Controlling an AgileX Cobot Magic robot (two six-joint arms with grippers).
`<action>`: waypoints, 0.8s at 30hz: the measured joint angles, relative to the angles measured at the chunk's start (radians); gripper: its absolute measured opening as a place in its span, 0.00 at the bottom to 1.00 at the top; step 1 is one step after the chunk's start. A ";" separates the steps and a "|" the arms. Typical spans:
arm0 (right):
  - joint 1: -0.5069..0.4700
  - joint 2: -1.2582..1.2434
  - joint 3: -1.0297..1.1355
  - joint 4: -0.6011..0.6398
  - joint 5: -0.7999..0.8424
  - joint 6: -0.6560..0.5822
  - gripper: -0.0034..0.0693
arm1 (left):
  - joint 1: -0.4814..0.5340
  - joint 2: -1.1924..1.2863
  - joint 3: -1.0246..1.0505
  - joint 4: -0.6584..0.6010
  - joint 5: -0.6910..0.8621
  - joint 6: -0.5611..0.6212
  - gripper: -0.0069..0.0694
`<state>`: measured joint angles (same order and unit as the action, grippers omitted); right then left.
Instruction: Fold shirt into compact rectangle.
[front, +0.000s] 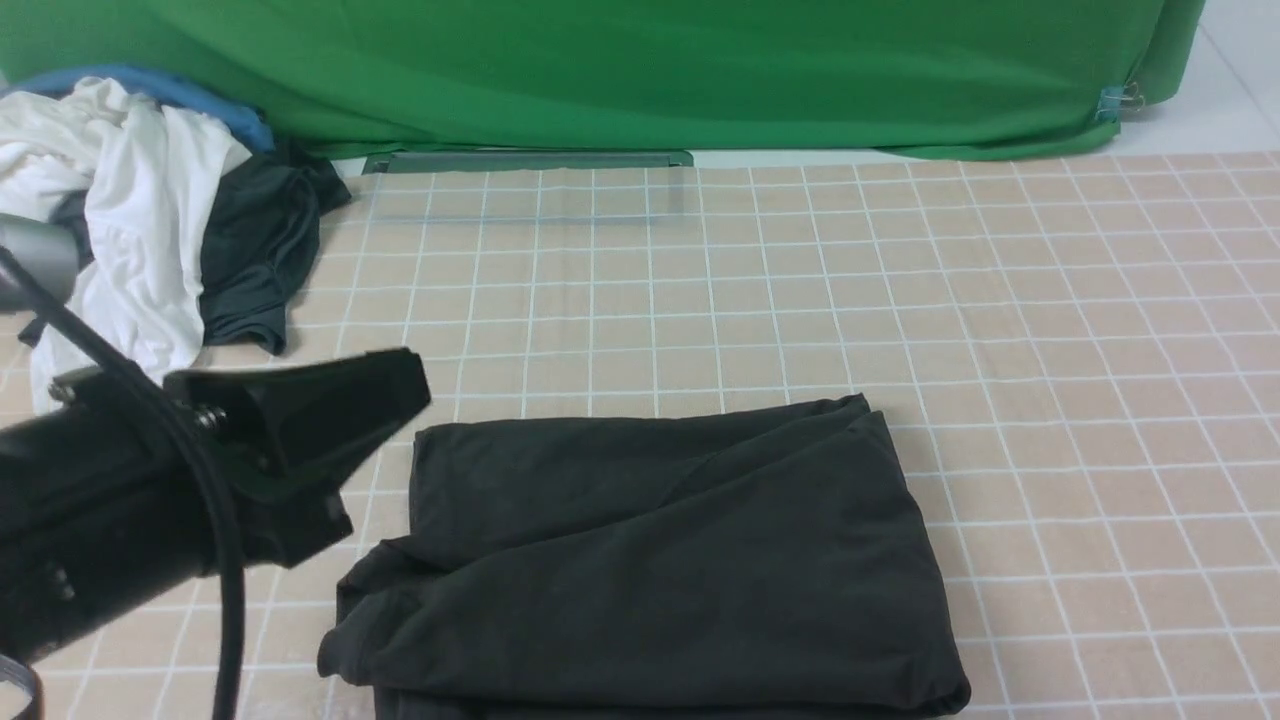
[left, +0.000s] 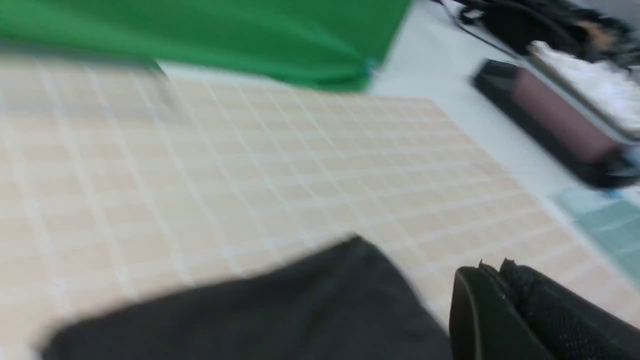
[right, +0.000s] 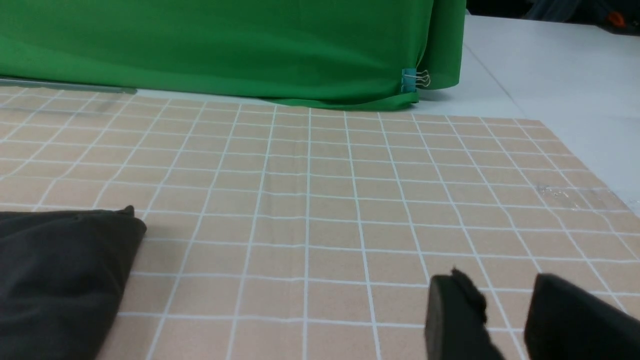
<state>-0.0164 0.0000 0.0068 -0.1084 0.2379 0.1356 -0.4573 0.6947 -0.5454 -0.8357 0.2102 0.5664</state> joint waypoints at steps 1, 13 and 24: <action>0.000 0.000 0.000 0.000 0.000 0.000 0.38 | 0.000 0.000 0.000 0.069 -0.019 0.012 0.11; 0.000 0.000 0.000 0.000 0.000 0.000 0.38 | 0.000 0.000 0.000 0.500 -0.040 0.025 0.11; 0.000 0.000 0.000 0.000 -0.001 0.000 0.38 | 0.014 -0.014 0.051 0.636 -0.146 -0.221 0.11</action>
<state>-0.0164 0.0000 0.0068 -0.1084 0.2371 0.1356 -0.4435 0.6810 -0.4947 -0.1993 0.0645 0.3457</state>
